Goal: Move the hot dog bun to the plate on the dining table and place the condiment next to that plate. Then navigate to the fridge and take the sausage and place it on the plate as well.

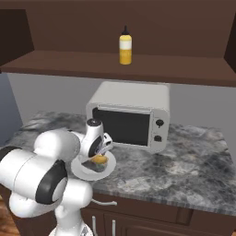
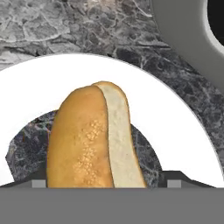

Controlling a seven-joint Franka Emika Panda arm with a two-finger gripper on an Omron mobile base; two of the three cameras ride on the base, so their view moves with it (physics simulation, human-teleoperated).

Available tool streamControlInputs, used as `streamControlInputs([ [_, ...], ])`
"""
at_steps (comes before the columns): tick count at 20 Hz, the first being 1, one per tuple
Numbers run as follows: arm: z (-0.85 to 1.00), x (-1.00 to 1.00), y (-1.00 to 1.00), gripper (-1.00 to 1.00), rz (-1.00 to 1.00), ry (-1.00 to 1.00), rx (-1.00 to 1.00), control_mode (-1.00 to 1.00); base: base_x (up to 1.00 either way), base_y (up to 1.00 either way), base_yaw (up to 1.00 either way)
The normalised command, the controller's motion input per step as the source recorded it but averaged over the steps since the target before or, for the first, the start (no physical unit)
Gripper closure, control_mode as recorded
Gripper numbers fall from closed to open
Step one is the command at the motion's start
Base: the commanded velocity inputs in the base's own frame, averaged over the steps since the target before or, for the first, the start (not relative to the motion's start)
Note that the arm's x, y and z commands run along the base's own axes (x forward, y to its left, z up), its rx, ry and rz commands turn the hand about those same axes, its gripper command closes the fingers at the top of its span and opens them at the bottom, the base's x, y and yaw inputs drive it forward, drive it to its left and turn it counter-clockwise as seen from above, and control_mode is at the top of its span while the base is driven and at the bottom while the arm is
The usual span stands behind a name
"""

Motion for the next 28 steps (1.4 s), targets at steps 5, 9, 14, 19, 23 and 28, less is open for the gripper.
streamControlInputs([
  [5,0.17,-0.24,0.00,1.00,0.00,-0.12,-0.01,-1.00,0.00,0.00,0.00],
  [9,0.88,-0.44,0.00,1.00,-0.01,-0.25,-0.01,-1.00,0.00,0.00,0.00],
  [14,1.00,-0.56,0.00,1.00,-0.03,-0.16,-0.01,-1.00,0.00,0.00,0.00],
  [19,0.98,-0.70,0.00,1.00,-0.23,0.00,0.00,-1.00,0.00,0.00,0.00],
  [23,0.91,-0.56,0.00,1.00,-0.34,0.04,0.00,-1.00,0.00,0.00,0.00],
  [28,0.77,-0.46,0.00,1.00,-0.27,0.05,0.04,-1.00,0.00,0.00,0.00],
])
